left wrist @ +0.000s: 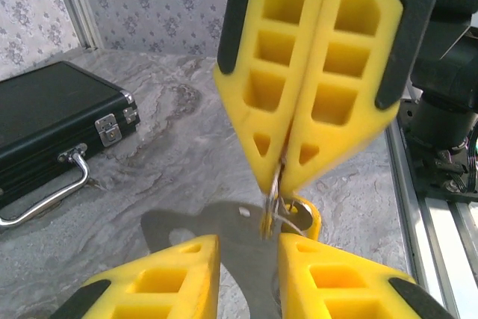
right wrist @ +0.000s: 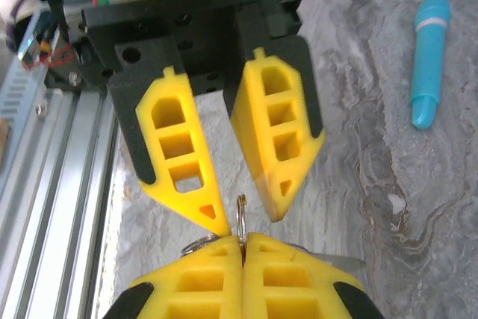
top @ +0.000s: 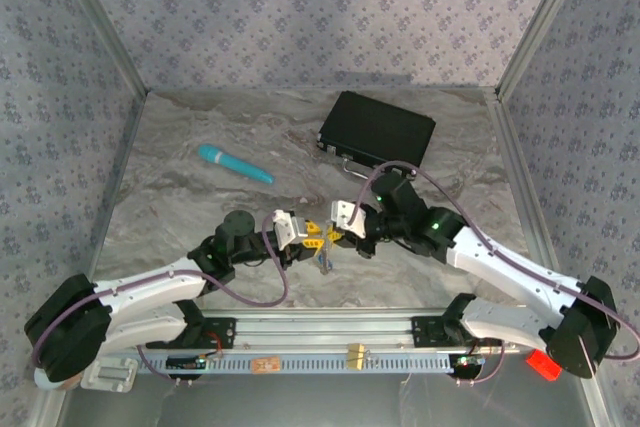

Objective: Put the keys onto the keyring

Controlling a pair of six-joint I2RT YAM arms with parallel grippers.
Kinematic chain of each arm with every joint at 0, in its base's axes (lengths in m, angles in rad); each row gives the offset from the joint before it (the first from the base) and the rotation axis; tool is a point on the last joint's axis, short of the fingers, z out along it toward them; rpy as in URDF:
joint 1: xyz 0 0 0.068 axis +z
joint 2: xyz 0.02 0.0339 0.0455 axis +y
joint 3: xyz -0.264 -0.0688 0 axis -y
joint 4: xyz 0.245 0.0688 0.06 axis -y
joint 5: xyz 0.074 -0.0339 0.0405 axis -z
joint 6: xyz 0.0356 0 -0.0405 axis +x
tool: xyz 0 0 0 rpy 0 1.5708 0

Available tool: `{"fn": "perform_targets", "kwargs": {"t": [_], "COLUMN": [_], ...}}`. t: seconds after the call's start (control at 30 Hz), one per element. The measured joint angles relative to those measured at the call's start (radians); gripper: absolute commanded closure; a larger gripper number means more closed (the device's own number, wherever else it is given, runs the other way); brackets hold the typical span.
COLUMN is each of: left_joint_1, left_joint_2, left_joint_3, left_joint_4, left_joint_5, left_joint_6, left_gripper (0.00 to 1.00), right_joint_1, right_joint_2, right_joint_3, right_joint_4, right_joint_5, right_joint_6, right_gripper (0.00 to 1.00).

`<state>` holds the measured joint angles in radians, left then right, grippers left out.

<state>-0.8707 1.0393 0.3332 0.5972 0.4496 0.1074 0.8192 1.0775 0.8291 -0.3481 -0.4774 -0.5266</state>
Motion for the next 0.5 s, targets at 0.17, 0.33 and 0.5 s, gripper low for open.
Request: {"fn": "perform_targets", "kwargs": {"t": [0.17,0.33,0.5], "left_joint_1": [0.000,0.000,0.000], "left_joint_2": [0.002,0.004,0.008], "left_joint_3": [0.001,0.003,0.009], "left_joint_4": [0.000,-0.002,-0.006], "left_joint_5": [0.019,0.040,0.051], "left_joint_6": [-0.002,0.003,0.008], "left_gripper": [0.84,0.98,1.00], "right_joint_1": [0.032,0.038,0.035], "right_joint_2": [0.045,0.053,0.048], "right_joint_3": [0.035,0.045,0.045], "right_joint_4": [-0.058,-0.079,-0.078], "right_joint_5": [0.051,0.069,0.067], "right_joint_6": [-0.040,-0.051,-0.044], "right_gripper": [1.00,1.00,0.77]}}
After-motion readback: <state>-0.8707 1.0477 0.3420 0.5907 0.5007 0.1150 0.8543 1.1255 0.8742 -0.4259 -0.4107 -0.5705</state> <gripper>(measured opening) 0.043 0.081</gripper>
